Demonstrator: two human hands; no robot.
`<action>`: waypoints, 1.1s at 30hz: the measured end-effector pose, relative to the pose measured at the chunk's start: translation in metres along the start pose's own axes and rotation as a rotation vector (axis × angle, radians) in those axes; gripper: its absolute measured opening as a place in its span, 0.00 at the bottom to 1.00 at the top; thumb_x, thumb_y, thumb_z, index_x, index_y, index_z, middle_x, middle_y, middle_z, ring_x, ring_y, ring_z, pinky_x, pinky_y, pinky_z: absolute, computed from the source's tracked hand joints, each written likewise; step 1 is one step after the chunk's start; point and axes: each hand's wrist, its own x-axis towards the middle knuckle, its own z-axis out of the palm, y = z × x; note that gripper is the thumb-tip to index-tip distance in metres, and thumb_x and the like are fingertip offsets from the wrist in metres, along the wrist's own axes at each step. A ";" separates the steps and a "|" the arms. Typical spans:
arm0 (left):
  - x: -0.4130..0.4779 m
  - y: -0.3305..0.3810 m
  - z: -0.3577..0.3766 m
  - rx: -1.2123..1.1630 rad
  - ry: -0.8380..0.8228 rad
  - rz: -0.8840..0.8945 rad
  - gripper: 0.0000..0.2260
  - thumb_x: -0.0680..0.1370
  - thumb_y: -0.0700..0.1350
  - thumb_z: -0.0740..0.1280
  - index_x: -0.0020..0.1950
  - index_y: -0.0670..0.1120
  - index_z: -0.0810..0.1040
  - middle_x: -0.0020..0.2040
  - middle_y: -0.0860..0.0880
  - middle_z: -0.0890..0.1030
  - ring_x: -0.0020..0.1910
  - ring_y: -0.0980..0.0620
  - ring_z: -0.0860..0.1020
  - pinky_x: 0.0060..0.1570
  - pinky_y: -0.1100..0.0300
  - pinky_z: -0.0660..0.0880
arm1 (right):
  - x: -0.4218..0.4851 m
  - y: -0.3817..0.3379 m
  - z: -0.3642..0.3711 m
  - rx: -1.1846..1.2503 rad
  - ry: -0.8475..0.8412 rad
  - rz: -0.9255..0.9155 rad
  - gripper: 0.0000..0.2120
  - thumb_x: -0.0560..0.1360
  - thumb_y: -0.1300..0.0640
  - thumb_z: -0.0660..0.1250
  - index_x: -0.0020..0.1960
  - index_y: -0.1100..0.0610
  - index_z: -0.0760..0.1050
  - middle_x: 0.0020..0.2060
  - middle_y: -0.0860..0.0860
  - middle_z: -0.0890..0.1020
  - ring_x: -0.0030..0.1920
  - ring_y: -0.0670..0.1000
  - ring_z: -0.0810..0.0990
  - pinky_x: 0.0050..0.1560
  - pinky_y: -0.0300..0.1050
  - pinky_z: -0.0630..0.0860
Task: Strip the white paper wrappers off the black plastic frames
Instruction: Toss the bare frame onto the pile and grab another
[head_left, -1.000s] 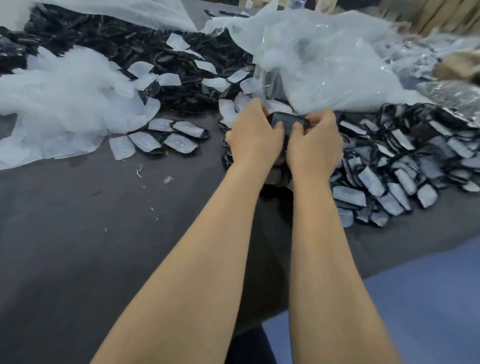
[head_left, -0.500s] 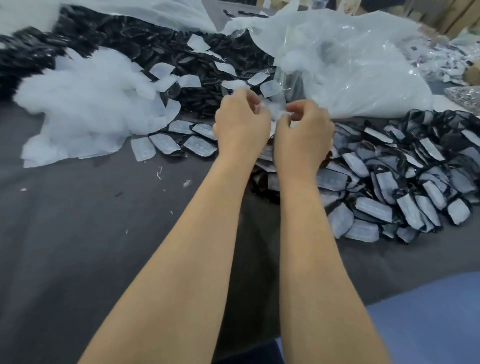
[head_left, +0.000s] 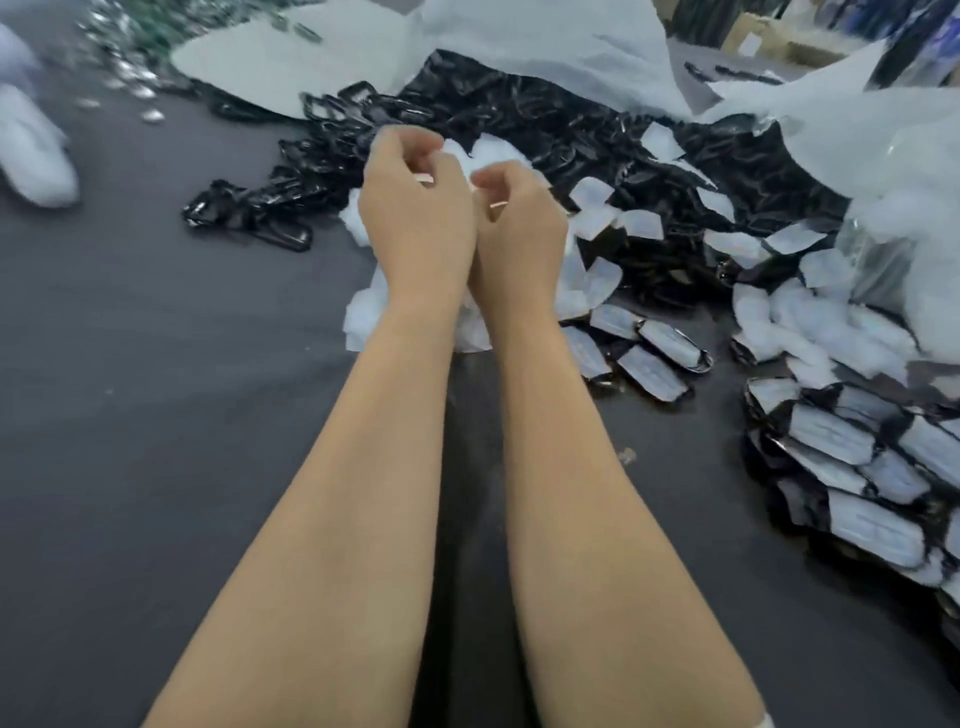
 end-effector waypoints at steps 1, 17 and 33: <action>0.006 0.000 -0.004 -0.029 0.044 -0.013 0.05 0.77 0.37 0.61 0.48 0.46 0.73 0.39 0.59 0.73 0.38 0.63 0.72 0.43 0.73 0.70 | 0.002 -0.005 0.006 0.026 0.004 -0.037 0.10 0.77 0.64 0.61 0.55 0.60 0.77 0.50 0.53 0.81 0.50 0.50 0.78 0.48 0.38 0.71; 0.075 -0.036 -0.019 -0.220 0.150 -0.442 0.19 0.77 0.36 0.59 0.29 0.51 0.59 0.26 0.54 0.60 0.23 0.58 0.58 0.23 0.66 0.56 | 0.050 -0.025 0.092 -0.720 -0.539 -0.102 0.19 0.80 0.58 0.53 0.69 0.52 0.69 0.78 0.53 0.51 0.77 0.58 0.45 0.74 0.58 0.44; 0.038 -0.010 -0.009 -0.287 0.181 -0.286 0.05 0.77 0.39 0.61 0.50 0.48 0.71 0.59 0.45 0.76 0.43 0.56 0.74 0.48 0.65 0.72 | 0.028 -0.032 0.024 0.443 0.040 0.124 0.07 0.76 0.68 0.62 0.50 0.61 0.76 0.40 0.50 0.78 0.42 0.48 0.78 0.53 0.46 0.77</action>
